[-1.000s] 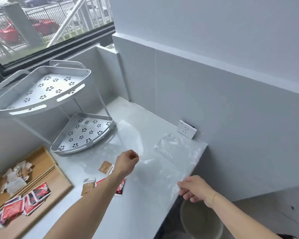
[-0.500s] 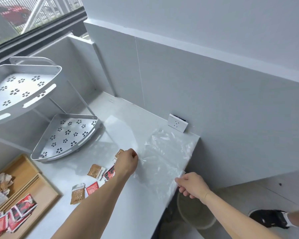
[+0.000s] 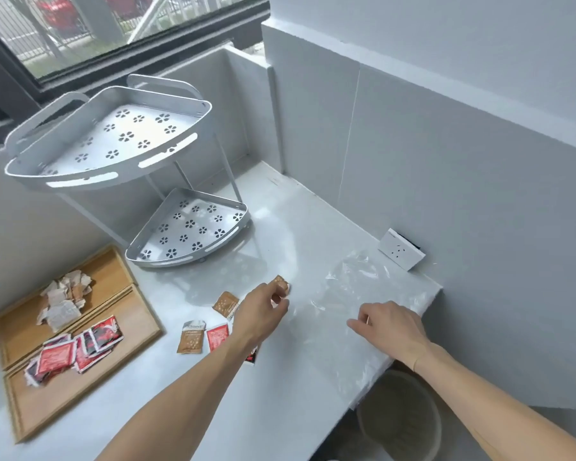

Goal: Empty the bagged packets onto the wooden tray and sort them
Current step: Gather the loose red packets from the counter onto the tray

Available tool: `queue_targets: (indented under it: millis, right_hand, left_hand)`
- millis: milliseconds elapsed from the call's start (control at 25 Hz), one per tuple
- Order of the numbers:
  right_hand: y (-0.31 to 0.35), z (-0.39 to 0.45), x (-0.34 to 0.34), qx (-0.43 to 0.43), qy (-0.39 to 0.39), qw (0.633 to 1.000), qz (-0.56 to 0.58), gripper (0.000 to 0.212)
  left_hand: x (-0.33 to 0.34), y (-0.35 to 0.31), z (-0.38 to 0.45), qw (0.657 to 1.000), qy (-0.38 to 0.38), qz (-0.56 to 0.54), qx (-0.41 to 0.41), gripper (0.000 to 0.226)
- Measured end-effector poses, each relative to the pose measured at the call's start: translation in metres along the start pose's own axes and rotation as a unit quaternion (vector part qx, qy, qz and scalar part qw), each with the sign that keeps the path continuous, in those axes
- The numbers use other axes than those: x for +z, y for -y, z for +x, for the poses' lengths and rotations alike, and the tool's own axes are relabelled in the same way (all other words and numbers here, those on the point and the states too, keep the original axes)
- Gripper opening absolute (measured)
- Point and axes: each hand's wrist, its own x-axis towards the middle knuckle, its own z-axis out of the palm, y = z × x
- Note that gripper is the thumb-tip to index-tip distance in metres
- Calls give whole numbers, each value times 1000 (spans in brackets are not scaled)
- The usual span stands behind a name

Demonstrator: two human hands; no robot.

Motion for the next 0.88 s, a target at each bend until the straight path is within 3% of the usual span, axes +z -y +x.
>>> queue_targets:
  millis: [200, 400, 640, 880]
  right_hand:
    - [60, 43, -7, -152, 5, 988, -17, 20]
    - [112, 90, -1, -279, -17, 955, -98, 31]
    - [132, 127, 16, -301, 97, 928, -196, 48]
    - [128, 136, 24, -296, 49, 936, -183, 40]
  left_hand:
    - [-39, 54, -21, 999, 2, 26, -40, 22]
    - [-70, 90, -22, 981, 39, 174, -74, 46]
    - [-70, 91, 8, 963, 82, 253, 34, 58]
    - [-57, 91, 20, 951, 77, 280, 106, 35]
